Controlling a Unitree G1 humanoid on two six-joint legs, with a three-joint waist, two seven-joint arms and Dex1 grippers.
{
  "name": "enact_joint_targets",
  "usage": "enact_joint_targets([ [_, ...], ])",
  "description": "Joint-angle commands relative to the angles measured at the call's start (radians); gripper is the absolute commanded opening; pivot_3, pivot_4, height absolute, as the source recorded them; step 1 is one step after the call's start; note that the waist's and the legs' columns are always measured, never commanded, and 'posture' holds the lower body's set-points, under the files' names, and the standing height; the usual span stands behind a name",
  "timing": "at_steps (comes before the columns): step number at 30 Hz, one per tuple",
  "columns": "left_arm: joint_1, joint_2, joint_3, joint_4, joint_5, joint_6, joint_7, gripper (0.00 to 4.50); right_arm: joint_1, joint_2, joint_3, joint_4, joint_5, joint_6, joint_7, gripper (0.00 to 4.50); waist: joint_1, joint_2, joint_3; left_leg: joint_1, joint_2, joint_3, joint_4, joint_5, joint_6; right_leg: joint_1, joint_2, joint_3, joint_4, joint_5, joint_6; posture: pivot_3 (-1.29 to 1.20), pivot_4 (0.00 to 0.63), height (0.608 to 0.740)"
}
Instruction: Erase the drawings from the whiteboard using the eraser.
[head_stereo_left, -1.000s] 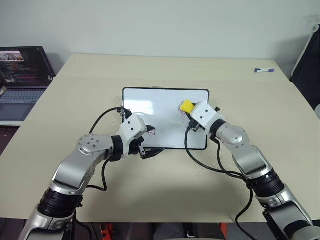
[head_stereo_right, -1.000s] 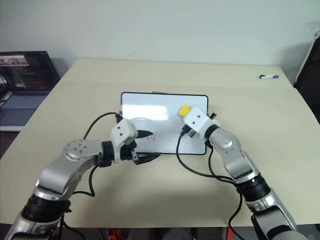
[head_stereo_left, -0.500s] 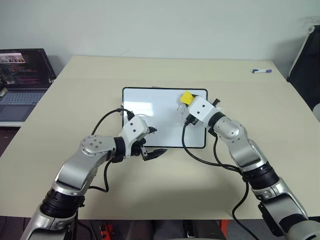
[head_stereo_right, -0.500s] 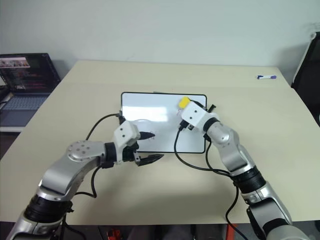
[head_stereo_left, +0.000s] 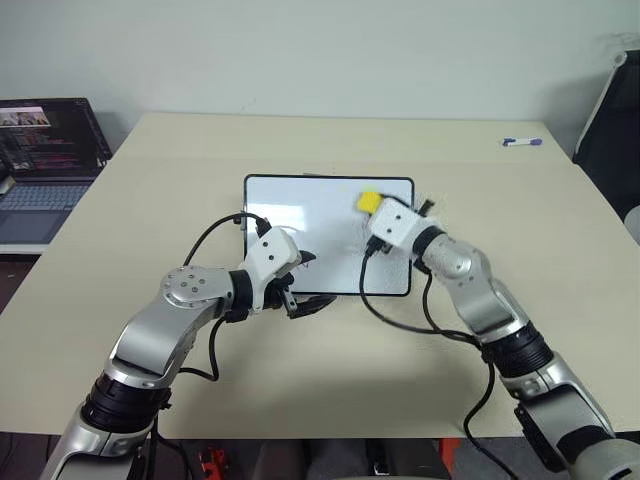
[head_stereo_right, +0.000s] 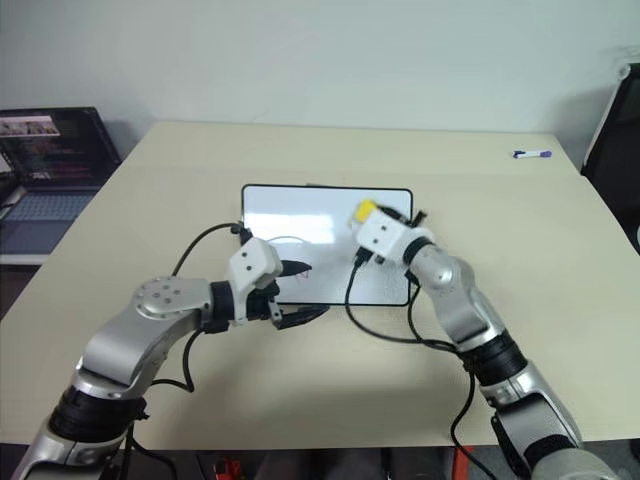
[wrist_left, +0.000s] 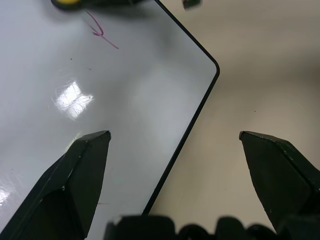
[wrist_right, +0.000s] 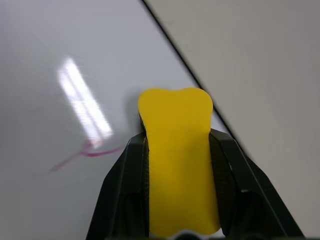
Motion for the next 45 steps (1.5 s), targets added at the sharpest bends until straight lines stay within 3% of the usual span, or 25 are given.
enact_joint_targets([
  [1, -0.016, -0.003, 0.008, -0.045, -0.013, 0.001, 0.006, 4.50, 0.019, -0.021, 0.011, -0.010, 0.005, 0.002, 0.076, 1.25, 0.000, 0.000, 0.000, 0.000, 0.000, 0.000, 0.000, 0.000, 0.000, 0.000, 0.000, 0.000, 0.000, 0.000, 0.000, 0.00, 0.150, 0.740],
  [7, -0.019, -0.004, 0.010, -0.042, -0.011, 0.002, 0.006, 4.50, 0.155, -0.111, 0.133, -0.122, 0.055, 0.064, 0.374, 1.25, 0.000, 0.000, 0.000, 0.001, 0.000, 0.000, 0.000, 0.000, 0.000, 0.002, 0.000, 0.000, -0.001, -0.001, -0.001, 0.00, 0.150, 0.740],
  [15, -0.011, -0.001, 0.013, -0.046, -0.009, 0.008, 0.009, 4.50, 0.044, -0.030, 0.017, -0.039, -0.055, 0.004, 0.071, 1.25, -0.001, -0.001, 0.000, 0.004, 0.000, 0.000, 0.001, 0.004, 0.003, 0.003, 0.000, 0.001, 0.001, 0.002, 0.002, 0.00, 0.150, 0.740],
  [25, -0.003, 0.004, 0.020, -0.043, -0.012, 0.008, 0.007, 4.50, 0.146, -0.085, 0.099, -0.119, -0.021, 0.072, 0.331, 1.25, 0.001, -0.001, 0.000, 0.003, 0.001, 0.000, -0.001, 0.003, 0.002, 0.003, 0.000, 0.001, -0.002, 0.000, 0.003, 0.00, 0.150, 0.740],
  [34, 0.006, 0.009, 0.027, -0.048, -0.015, 0.010, 0.007, 4.50, 0.072, -0.030, -0.007, -0.047, -0.054, 0.041, 0.126, 1.25, 0.000, -0.001, 0.001, 0.004, 0.001, 0.000, 0.000, 0.004, 0.002, 0.003, 0.000, 0.001, 0.000, 0.001, 0.003, 0.00, 0.150, 0.740],
  [42, 0.040, 0.003, 0.079, -0.043, -0.036, 0.037, 0.037, 4.50, 0.129, -0.024, 0.000, -0.107, 0.008, 0.068, 0.208, 1.25, 0.001, -0.001, 0.001, 0.003, 0.001, 0.000, -0.001, 0.003, 0.002, 0.002, -0.001, 0.001, -0.002, 0.001, 0.003, 0.00, 0.150, 0.740],
  [45, 0.081, -0.001, 0.183, -0.006, -0.030, 0.059, 0.119, 4.50, 0.169, 0.020, -0.106, -0.212, 0.093, 0.127, 0.184, 1.25, 0.001, -0.002, 0.002, 0.003, 0.002, 0.000, -0.002, 0.003, 0.002, 0.002, -0.001, 0.000, -0.002, 0.000, 0.003, 0.00, 0.150, 0.740],
])
